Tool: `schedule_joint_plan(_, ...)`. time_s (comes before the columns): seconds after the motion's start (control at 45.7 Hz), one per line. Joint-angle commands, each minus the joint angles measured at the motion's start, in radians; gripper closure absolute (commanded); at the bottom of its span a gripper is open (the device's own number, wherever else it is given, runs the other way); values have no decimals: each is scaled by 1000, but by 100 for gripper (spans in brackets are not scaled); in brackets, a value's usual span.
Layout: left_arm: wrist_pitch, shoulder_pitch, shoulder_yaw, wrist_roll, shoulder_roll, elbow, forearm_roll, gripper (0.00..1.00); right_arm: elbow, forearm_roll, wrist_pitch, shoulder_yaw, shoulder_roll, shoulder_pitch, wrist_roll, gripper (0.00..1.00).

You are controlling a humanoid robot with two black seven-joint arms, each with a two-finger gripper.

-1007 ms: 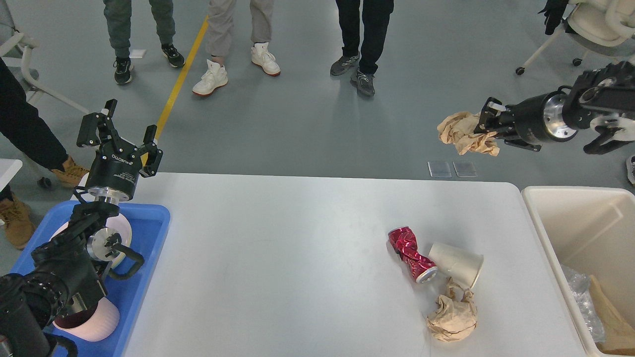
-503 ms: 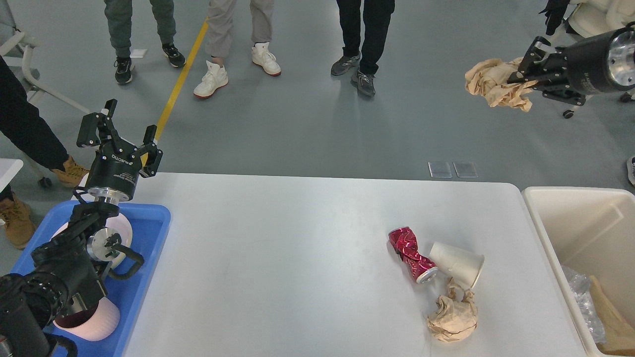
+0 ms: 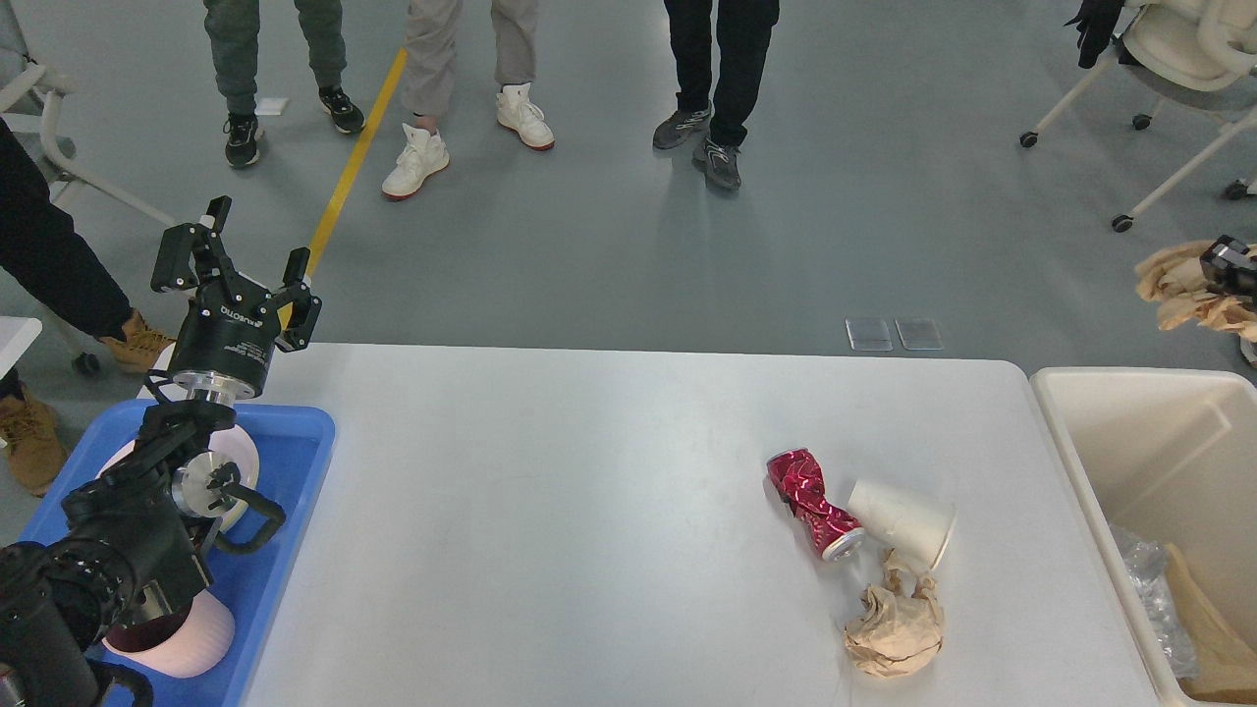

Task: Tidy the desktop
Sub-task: 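Lift the brown paper with the right gripper and drop it in the bin, then bring the right gripper back over the remaining crumpled paper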

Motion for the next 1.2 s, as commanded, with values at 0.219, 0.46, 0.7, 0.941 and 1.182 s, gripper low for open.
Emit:
schedule_joint_plan(0.219,0,0,0,0,-1,0,0,4,-282,9,-72,102,111,-441,0,89)
schedule_joint_plan(0.46,0,0,0,0,-1,0,0,4,-306,9,-73,159,128,-495,0,0)
schedule_joint_plan(0.7,0,0,0,0,1,0,0,4,-290,9,-56,157,126,-485,1,0)
schedule_joint_plan(0.941,0,0,0,0,1,0,0,4,-250,9,-12,131,158,-402,3,0)
schedule_joint_plan(1.182,0,0,-2,0,-1,0,0,4,-165,12,73,-97,260,-158,1,0)
